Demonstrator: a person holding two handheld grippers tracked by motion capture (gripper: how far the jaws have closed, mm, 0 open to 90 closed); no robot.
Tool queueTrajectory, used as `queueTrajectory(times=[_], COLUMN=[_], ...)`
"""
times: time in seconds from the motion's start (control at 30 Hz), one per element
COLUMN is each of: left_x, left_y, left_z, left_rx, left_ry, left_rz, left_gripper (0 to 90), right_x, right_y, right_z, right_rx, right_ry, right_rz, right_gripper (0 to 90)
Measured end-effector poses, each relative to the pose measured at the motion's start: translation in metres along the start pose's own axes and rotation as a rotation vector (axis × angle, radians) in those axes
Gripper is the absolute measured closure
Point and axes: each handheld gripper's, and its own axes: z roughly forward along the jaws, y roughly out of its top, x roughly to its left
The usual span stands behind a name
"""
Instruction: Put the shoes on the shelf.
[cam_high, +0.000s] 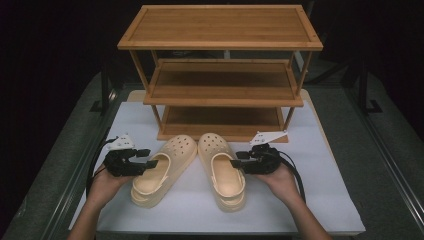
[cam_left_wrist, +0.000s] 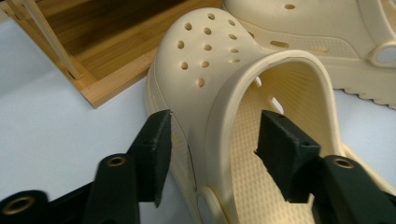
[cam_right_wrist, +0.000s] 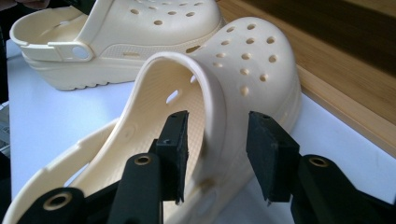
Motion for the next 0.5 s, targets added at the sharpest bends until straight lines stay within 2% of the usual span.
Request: queueTrajectory(times=[0.3,0.43,0.47,0.5], left_x=[-0.001,-0.004,-0.006,-0.006], left_y=[0.002,0.003,0.005,0.005], left_z=[0.009,0.01,0.009,0.009], left_rx=[0.014,0.024,0.034,0.034], left_ry=[0.025,0.064,0.096,0.096], left_rz=[0.017,0.031,0.043,0.043], left_gripper=[62.2,68.7,72.7,74.0], right_x=[-0.001,-0.001,0.001,0.001], right_y=[0.0,-0.001,-0.001,-0.001], right_z=[0.013,0.011,0.01,0.009], right_rx=[0.033,0.026,0.024,0.024], right_ry=[-0.022,-0.017,-0.027,-0.031], right_rz=[-0.012,-0.009,-0.023,-0.028], right_gripper=[66.1,72.3,74.8,75.7])
